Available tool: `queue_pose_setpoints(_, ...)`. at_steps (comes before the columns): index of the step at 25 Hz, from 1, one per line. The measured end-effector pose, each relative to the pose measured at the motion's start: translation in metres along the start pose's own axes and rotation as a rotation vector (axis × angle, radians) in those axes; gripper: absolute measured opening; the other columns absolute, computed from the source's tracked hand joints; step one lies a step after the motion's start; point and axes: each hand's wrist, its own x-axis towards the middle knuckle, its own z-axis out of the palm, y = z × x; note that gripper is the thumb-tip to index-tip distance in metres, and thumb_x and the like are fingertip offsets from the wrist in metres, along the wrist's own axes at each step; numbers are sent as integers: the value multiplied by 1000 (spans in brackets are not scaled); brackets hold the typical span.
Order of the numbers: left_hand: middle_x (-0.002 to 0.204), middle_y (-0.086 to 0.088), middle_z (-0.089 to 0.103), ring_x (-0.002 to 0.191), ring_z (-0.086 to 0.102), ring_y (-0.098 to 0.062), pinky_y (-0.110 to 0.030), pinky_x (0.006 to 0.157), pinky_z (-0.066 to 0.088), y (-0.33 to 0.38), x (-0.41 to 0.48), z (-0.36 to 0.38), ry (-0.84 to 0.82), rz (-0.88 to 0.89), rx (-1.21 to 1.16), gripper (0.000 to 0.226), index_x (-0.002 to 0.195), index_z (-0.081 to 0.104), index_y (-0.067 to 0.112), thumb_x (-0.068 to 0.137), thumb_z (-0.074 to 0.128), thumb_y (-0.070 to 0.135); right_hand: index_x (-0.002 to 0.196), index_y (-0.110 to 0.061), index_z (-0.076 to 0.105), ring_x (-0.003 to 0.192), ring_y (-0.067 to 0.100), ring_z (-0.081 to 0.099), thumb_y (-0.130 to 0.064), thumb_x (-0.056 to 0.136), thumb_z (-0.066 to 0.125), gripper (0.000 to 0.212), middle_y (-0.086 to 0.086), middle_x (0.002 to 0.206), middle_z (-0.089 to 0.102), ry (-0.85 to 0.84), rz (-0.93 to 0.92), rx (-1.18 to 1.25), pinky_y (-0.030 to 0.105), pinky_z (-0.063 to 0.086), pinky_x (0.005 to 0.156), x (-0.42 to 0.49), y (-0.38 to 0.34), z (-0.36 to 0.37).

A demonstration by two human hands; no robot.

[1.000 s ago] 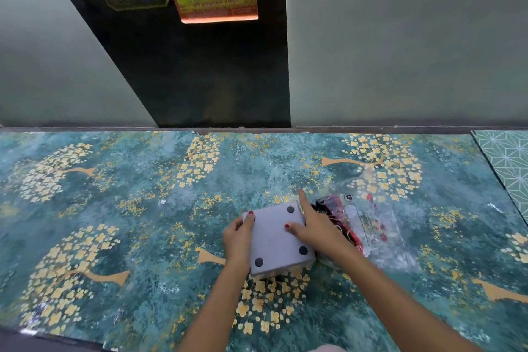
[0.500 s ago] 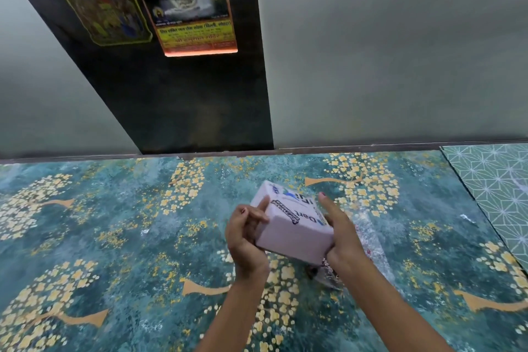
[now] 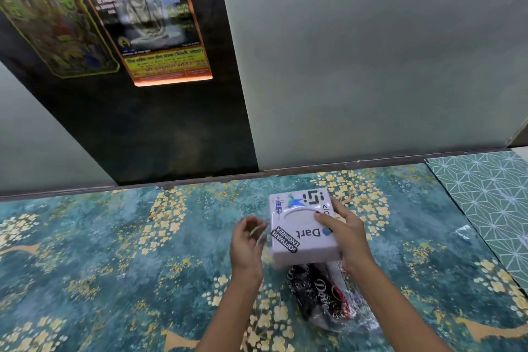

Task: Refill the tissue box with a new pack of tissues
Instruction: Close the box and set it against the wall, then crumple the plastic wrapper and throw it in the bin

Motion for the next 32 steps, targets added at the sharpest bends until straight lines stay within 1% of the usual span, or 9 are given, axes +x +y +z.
queue_pose_setpoints(5, 98, -8, 56, 79, 54, -21, -34, 67, 47, -1, 38, 22, -227, -369, 501, 21, 100, 55, 13, 88, 52, 30, 129, -10, 47, 93, 28, 61, -5, 79, 63, 53, 11, 129, 55, 21, -101, -145, 30, 55, 67, 69, -4, 7)
queue_pose_setpoints(10, 127, -12, 58, 102, 57, -25, -32, 74, 45, -5, 80, 45, -122, 11, 761, 40, 130, 45, 10, 91, 49, 18, 143, -29, 16, 101, 28, 56, -6, 71, 71, 93, 11, 130, 49, -408, 70, -667, 32, 53, 68, 107, -8, 12)
queue_pose_setpoints(14, 130, -18, 56, 118, 51, -35, -38, 92, 45, 6, 110, 63, -29, 134, 1380, 40, 127, 50, 10, 92, 41, 28, 142, -20, 23, 112, 23, 54, 7, 66, 60, 88, 9, 127, 53, -210, -239, -755, 33, 45, 89, 120, -17, 33)
queue_pose_setpoints(19, 106, -11, 54, 68, 54, -20, -30, 63, 48, 25, 119, 78, -2, -135, 558, 29, 119, 50, 2, 92, 42, 7, 140, -7, 29, 131, 28, 36, 4, 72, 61, 75, 13, 151, 22, -284, -223, -866, 22, 39, 88, 123, -2, 40)
queue_pose_setpoints(21, 112, -14, 54, 79, 57, -21, -31, 71, 48, 27, 116, 71, -86, -133, 431, 36, 127, 44, -3, 92, 42, 3, 142, -15, 26, 138, 31, 27, 2, 74, 58, 77, 15, 155, 6, -305, -235, -913, 24, 39, 91, 120, 5, 34)
queue_pose_setpoints(23, 133, -17, 48, 112, 54, -30, -39, 97, 44, 23, 100, 58, -128, -115, 363, 45, 137, 34, 5, 93, 42, 5, 140, -19, 27, 139, 32, 24, -3, 78, 58, 72, 15, 156, 7, -238, -288, -897, 33, 34, 104, 108, 5, 25)
queue_pose_setpoints(26, 140, -13, 43, 117, 52, -33, -38, 90, 47, 1, 61, 24, -127, -48, 397, 40, 133, 39, 11, 93, 44, 12, 139, -26, 29, 138, 22, 25, -28, 75, 68, 75, 5, 153, 24, -280, -337, -1001, 40, 25, 113, 68, 9, -3)
queue_pose_setpoints(29, 130, -11, 52, 93, 58, -21, -26, 63, 53, -40, 13, -16, -200, 8, 639, 34, 112, 52, 25, 83, 60, 10, 141, -41, -1, 142, 22, -13, -65, 42, 72, 126, -13, 151, -13, -513, -46, -1396, 63, 8, 111, 8, 42, -51)
queue_pose_setpoints(32, 132, -3, 48, 113, 50, -19, -33, 97, 45, -82, -28, -43, -602, 235, 1259, 58, 122, 47, 36, 69, 66, 25, 139, -42, -11, 138, 19, -20, -52, 59, 73, 116, -15, 146, -20, -400, -187, -1594, 53, -7, 111, -48, 89, -86)
